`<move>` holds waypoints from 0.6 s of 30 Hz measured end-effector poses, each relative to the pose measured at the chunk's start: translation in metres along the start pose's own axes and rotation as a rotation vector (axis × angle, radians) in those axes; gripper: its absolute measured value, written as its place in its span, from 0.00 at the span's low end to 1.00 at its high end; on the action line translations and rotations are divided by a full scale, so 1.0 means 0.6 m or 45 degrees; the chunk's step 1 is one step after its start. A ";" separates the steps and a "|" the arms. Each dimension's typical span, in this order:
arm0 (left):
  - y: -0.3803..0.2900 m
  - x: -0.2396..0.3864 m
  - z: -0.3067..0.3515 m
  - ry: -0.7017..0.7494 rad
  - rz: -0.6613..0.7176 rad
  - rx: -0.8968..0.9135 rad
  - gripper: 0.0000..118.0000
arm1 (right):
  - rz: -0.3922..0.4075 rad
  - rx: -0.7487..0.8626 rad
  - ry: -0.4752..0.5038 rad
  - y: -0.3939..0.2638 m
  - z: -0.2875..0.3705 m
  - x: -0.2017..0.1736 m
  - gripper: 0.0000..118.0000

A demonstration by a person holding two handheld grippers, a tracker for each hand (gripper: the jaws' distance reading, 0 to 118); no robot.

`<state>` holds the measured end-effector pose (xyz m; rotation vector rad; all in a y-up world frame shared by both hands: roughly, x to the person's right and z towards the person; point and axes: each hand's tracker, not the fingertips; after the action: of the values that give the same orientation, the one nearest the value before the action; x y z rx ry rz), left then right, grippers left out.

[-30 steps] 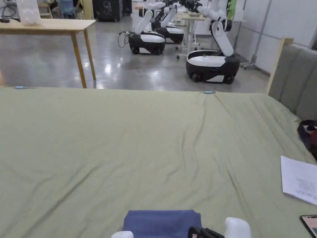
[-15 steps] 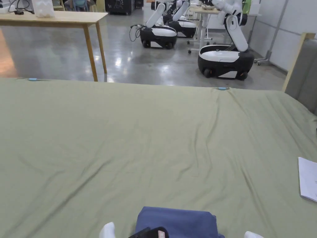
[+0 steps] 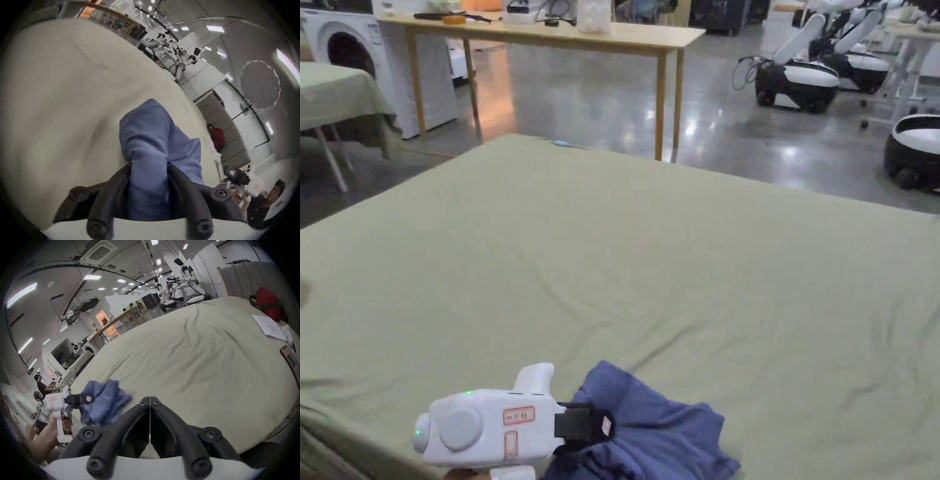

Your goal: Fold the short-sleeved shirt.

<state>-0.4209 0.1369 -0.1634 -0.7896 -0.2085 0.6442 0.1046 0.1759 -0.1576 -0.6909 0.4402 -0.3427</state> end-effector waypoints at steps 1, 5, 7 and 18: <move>0.030 -0.027 0.031 0.059 -0.052 0.005 0.14 | 0.009 -0.005 -0.001 -0.003 -0.006 -0.009 0.01; 0.133 -0.127 0.140 0.303 -0.140 0.095 0.14 | 0.050 -0.040 0.019 -0.012 -0.025 -0.044 0.01; 0.168 -0.186 0.170 0.417 -0.084 0.079 0.14 | 0.065 -0.044 0.018 -0.014 -0.028 -0.054 0.01; 0.127 -0.254 0.189 0.392 0.193 0.230 0.79 | 0.094 -0.042 0.034 -0.008 -0.018 -0.083 0.01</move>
<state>-0.6223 0.1515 -0.1297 -0.7233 0.1897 0.6648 0.0563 0.1887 -0.1482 -0.7014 0.4962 -0.2756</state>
